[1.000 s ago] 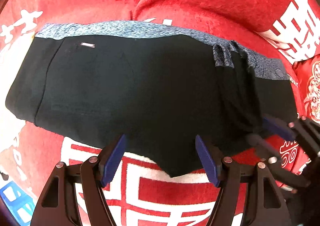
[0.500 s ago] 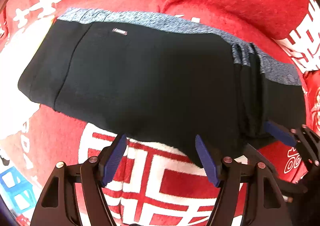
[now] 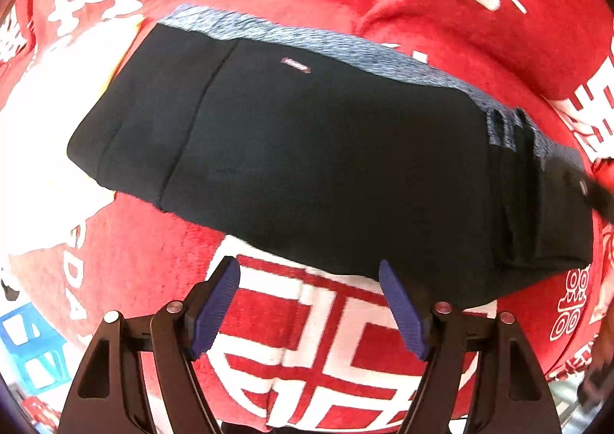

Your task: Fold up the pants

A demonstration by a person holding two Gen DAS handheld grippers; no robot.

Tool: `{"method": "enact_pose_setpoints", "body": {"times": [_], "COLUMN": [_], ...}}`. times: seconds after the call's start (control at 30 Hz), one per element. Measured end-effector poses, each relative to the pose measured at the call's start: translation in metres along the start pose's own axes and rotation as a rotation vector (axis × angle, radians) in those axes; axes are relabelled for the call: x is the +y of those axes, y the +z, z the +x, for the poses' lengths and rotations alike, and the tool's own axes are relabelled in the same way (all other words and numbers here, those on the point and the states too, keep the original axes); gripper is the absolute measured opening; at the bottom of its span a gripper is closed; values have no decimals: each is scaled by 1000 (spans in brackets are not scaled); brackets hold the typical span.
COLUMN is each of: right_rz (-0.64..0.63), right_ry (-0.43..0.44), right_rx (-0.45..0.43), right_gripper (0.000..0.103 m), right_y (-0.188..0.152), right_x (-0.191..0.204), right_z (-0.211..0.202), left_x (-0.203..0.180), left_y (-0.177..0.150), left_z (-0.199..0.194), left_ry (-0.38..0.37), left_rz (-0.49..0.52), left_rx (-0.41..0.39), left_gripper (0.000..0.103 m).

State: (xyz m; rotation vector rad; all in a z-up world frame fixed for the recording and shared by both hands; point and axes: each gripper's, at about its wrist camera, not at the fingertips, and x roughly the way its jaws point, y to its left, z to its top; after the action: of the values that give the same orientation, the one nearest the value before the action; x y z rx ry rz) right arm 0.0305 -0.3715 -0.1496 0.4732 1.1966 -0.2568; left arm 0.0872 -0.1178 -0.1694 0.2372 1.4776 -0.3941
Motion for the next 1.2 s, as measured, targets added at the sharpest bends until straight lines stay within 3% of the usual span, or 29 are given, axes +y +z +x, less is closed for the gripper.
{"method": "enact_pose_setpoints", "body": {"times": [0.17, 0.33, 0.63, 0.77, 1.0, 1.2], "right_rz": [93, 10, -99, -131, -241, -218], "right_ry": [-6, -58, -33, -45, -88, -45], "right_rx": [97, 110, 168, 212, 250, 263], "right_gripper": [53, 53, 54, 76, 79, 80], "right_y": [4, -9, -26, -35, -52, -53], "right_x": [-1, 28, 78, 87, 102, 95], "right_z": [35, 32, 37, 48, 61, 58], "left_x": [21, 47, 80, 88, 95, 94], "left_y": [-2, 0, -2, -4, -3, -5], "left_z": [0, 1, -2, -2, -1, -6], "left_ry": [-1, -11, -11, 2, 12, 18], "left_rz": [-51, -97, -165, -178, -223, -239], "left_rx": [-2, 3, -6, -2, -1, -3], "left_gripper": [76, 76, 76, 76, 76, 76]}}
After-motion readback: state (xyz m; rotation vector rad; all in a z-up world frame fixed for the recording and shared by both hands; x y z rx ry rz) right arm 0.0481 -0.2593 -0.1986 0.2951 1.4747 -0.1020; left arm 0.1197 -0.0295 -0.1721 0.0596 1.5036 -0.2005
